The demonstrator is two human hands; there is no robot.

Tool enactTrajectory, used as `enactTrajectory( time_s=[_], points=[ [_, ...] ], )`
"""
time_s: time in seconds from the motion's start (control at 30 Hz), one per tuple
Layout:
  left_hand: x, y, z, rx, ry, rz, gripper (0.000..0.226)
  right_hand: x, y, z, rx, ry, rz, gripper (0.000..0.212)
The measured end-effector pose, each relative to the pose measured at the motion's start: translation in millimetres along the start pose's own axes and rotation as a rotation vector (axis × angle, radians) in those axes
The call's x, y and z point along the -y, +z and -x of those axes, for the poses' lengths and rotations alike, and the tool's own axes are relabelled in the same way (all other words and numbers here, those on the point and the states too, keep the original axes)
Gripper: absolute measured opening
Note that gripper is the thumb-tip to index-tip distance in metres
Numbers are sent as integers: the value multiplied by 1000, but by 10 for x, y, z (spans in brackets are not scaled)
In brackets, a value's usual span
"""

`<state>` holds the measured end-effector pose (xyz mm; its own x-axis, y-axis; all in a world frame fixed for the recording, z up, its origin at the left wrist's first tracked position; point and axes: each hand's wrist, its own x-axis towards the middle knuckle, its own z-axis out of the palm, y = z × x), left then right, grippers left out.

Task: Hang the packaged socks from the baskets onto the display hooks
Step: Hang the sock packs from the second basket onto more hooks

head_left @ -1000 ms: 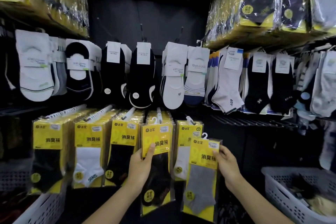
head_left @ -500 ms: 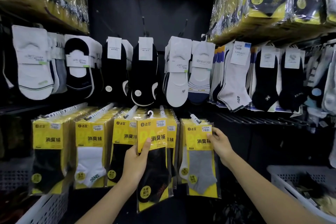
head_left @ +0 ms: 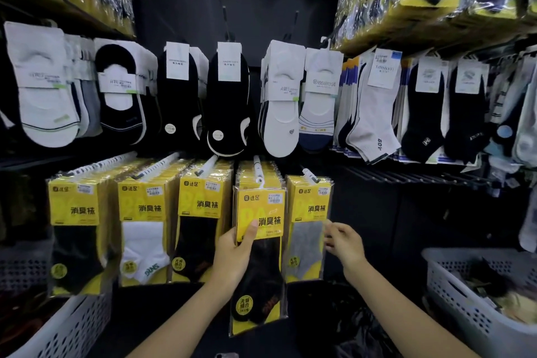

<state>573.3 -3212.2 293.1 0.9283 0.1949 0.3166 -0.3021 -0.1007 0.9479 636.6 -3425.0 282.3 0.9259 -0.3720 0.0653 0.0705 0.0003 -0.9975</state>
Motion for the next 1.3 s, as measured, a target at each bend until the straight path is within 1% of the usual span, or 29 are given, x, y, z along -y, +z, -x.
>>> enactTrajectory(
  time_s=[0.1,0.13,0.2,0.27,0.37,0.5,0.57,0.63,0.73,0.9,1.0,1.17,1.3],
  points=[
    [28,169,43,55,-24,-20,17,116,20,309,292,-30,-22,25],
    [26,236,61,78,-32,-18,19,141,25,389,354,-39,-26,22],
    [24,367,93,128,-61,-27,24,165,11,495,399,-58,-32,15],
    [17,478,125,169,-78,-28,27,156,-41,528,367,-63,-53,16],
    [-15,613,166,228,-74,-2,32,131,-183,509,253,-56,-84,17],
    [-115,727,173,309,-99,16,49,137,-329,387,63,-62,-103,13],
    [-149,786,147,338,-102,9,54,178,-354,315,13,-66,-114,11],
    [-174,841,125,347,-97,30,55,237,-333,247,0,-85,-117,11],
    [-158,869,68,319,-99,73,58,324,-236,160,9,-97,-103,14],
    [-24,860,-91,258,-87,67,61,318,-57,1,31,-117,-78,8],
    [82,893,-245,238,-104,57,62,261,44,-125,16,-101,-76,13],
    [243,934,-485,232,-88,2,62,152,193,-350,-30,-91,-60,14],
    [342,916,-538,238,-64,-43,63,72,192,-416,-69,-62,-32,26]
  ],
)
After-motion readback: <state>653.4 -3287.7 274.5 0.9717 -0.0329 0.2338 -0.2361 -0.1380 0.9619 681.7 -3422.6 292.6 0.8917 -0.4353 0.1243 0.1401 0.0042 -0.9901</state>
